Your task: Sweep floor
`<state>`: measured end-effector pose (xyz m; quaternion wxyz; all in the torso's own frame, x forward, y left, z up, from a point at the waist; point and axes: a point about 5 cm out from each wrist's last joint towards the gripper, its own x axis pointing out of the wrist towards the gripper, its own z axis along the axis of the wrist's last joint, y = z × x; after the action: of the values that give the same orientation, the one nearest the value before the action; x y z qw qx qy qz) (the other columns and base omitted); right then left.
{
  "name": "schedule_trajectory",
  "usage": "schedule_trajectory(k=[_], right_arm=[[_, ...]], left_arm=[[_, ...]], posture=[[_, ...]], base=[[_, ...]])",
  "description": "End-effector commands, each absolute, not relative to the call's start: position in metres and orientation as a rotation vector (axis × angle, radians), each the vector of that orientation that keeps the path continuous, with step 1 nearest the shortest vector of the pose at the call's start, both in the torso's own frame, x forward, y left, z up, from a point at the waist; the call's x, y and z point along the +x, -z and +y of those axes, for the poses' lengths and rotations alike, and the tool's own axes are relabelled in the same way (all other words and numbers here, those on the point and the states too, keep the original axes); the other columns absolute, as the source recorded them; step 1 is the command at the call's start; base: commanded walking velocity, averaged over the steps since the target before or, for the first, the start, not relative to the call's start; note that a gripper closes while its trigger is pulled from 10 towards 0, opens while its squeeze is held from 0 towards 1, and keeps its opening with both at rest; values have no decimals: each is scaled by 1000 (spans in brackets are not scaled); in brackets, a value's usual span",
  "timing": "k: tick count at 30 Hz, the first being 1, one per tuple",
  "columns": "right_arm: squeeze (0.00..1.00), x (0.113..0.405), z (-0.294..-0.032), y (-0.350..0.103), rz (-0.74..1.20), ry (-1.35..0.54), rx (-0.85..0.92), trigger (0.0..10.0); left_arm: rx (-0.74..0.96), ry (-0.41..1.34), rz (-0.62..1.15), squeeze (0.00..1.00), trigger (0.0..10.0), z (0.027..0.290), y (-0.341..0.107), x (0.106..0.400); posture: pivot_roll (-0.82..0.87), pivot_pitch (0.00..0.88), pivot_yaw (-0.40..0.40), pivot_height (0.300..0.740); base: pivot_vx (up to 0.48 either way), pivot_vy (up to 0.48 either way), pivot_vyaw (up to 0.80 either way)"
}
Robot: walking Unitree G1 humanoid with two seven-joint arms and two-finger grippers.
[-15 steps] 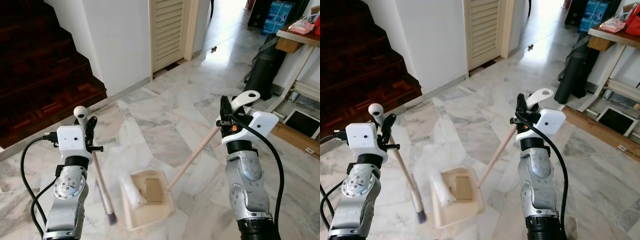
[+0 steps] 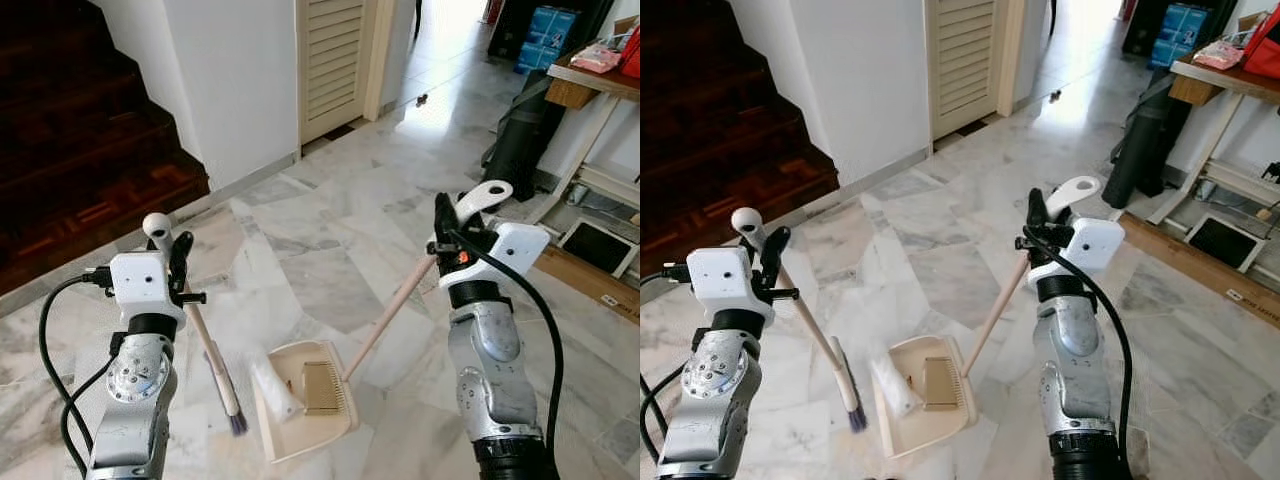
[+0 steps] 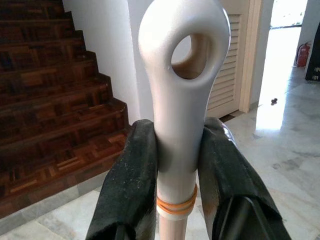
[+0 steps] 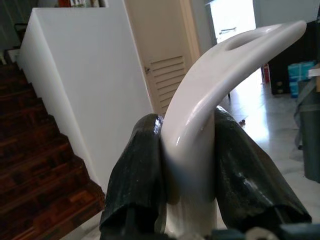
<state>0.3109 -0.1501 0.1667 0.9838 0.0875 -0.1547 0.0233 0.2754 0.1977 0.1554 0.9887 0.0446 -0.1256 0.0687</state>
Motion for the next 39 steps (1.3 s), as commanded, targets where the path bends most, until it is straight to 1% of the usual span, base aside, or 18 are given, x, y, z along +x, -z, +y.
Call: schedule_trajectory(k=[1, 3, 8, 11, 15, 19, 21, 27, 33, 36, 39], right_arm=[[0, 308, -150, -179, -364, -52, 191, 10000], [0, 308, -150, -178, -360, -54, 192, 10000], [0, 308, -149, -177, -357, -60, 192, 10000], [0, 309, -148, -177, -353, -69, 194, 10000], [0, 309, -147, -177, -350, -72, 196, 10000], [0, 309, -146, -176, -347, -74, 198, 10000], [0, 310, -147, -177, -350, -70, 196, 10000], [0, 310, -149, -178, -356, -54, 194, 10000], [0, 310, -147, -179, -363, -60, 163, 10000], [0, 309, -147, -179, -363, -62, 157, 10000], [0, 309, -147, -180, -371, -68, 148, 10000]], left_arm=[[102, -120, -289, 0, 10000, 197, -166, 275], [96, -64, -281, 0, 10000, 191, -166, 276], [69, -25, -297, 0, 10000, 184, -168, 275], [60, 71, -294, 0, 10000, 176, -169, 275], [99, 114, -283, 0, 10000, 173, -170, 275], [113, 71, -275, 0, 10000, 178, -167, 275], [144, -19, -280, 0, 10000, 187, -167, 273], [183, -139, -289, 0, 10000, 203, -164, 266], [200, -203, -304, 0, 10000, 206, -166, 264], [196, -202, -301, 0, 10000, 204, -164, 264], [188, -201, -301, 0, 10000, 204, -164, 264]], posture=[[-14, 10, 8, 740], [-14, 10, 8, 740], [-15, 0, 10, 740], [-15, 0, 10, 740], [-6, 5, 8, 740], [-7, 8, 8, 740], [-8, 8, 8, 740], [-5, 13, 6, 740], [-7, 20, 4, 740], [-7, 20, 4, 740], [-10, 28, 3, 740]], base=[[0, 0, 0], [0, 0, 0], [0, 0, 0], [0, 0, 0], [0, 0, 0], [0, 0, 0], [0, 0, 0], [0, 0, 0], [0, 0, 0], [0, 0, 0], [0, 0, 560]])
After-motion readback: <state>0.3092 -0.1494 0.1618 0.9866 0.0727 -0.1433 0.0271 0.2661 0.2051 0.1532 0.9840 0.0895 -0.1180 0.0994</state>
